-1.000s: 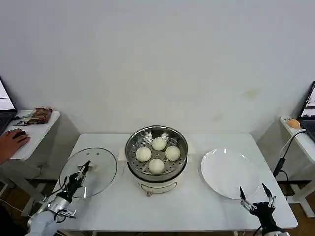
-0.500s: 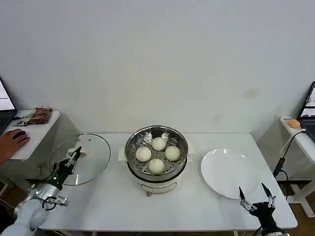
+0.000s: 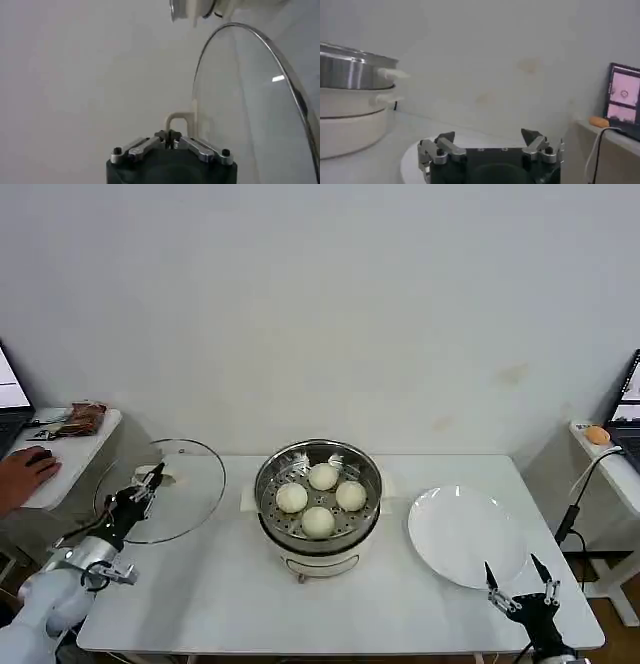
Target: Take steamed baozi put them in steamer then cover it.
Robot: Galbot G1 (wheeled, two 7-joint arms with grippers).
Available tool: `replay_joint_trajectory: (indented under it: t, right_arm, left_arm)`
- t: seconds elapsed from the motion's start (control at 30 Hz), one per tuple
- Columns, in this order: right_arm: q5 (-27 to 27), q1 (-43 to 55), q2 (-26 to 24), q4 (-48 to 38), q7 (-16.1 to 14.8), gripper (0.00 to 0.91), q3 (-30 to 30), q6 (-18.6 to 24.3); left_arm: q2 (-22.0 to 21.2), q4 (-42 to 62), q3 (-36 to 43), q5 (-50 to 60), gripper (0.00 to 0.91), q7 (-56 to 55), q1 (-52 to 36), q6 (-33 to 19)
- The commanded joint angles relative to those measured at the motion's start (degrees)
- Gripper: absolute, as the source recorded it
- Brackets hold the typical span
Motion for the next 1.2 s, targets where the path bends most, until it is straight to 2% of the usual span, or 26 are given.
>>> replay_joint_trajectory:
  t: [0.03, 0.4, 0.87, 1.2]
  right_arm:
    - [0.1, 0.0, 0.0, 0.1, 0.0, 0.907, 0.2, 0.1]
    - [-0.2, -0.1, 0.3, -0.2, -0.1, 0.907, 0.4, 0.4]
    - [-0.5, -0.2, 0.8, -0.3, -0.3, 0.907, 0.9, 0.5]
    - [-1.0, -0.4, 1.5, -0.3, -0.4, 0.907, 0.8, 0.7]
  left_arm:
    - [1.9, -10.2, 4.2, -4.2, 0.0, 7.0, -1.9, 9.2]
    - [1.3, -14.6, 13.0, -3.9, 0.0, 9.3, -6.0, 17.8]
    - [-1.2, -17.2, 23.4, -3.2, 0.0, 11.8, -12.5, 24.7]
    - [-4.5, -17.9, 30.3, -1.6, 0.0, 12.4, -16.8, 29.1]
